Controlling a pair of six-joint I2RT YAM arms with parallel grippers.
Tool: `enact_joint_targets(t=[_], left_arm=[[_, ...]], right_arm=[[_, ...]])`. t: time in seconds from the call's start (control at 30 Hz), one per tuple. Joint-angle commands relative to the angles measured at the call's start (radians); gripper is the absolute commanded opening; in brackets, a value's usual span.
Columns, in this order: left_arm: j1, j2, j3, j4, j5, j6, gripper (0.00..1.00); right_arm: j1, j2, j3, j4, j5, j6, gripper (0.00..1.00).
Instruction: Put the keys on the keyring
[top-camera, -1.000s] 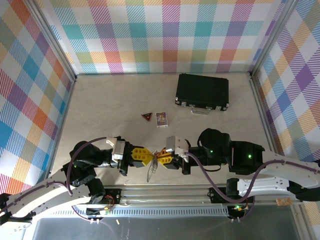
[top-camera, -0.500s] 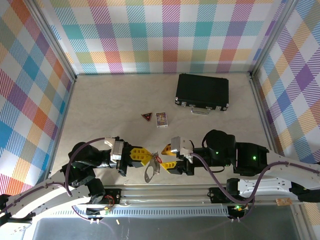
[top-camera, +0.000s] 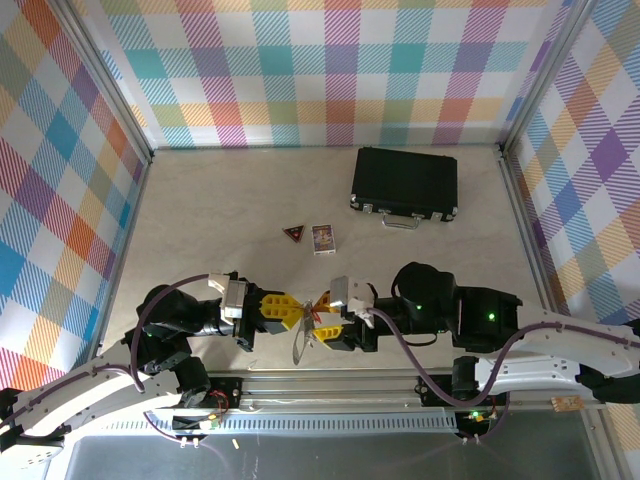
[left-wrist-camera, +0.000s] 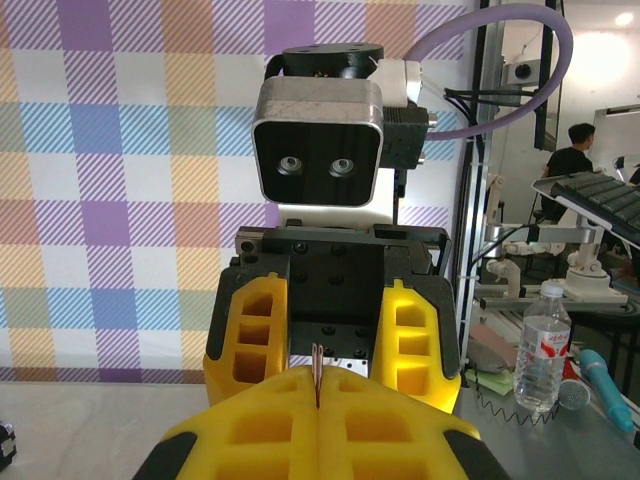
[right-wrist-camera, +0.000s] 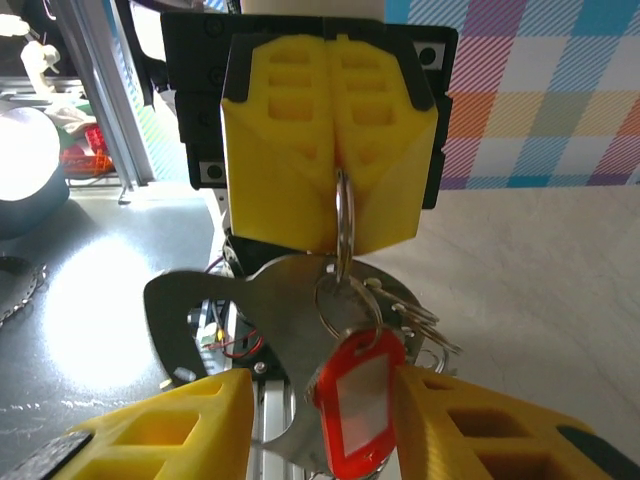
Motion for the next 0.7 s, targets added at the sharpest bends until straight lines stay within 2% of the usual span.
enact_joint_targets(t=[0.0,0.17,0.43,0.67], left_arm=[[-0.007,-0.011,-0.011,0.08,0.002,-0.015,0.0],[-0.007,-0.024,-0.013,0.074,0.0,-0.017,0.0],[-0.007,-0.034,-0.021,0.066,-0.005,-0.014,0.0],[-0.007,-0.059,-0.02,0.019,-0.042,0.014,0.0]], right_arm=[[0.006,0.002,-0.018,0.073,0.007,0.005,0.41],[0.006,0.0,-0.022,0.083,0.022,0.002,0.33],[0.01,-0.003,-0.016,0.084,0.052,-0.01,0.13],[0.061,0.003,0.026,-0.001,0.186,-0.058,0.03]])
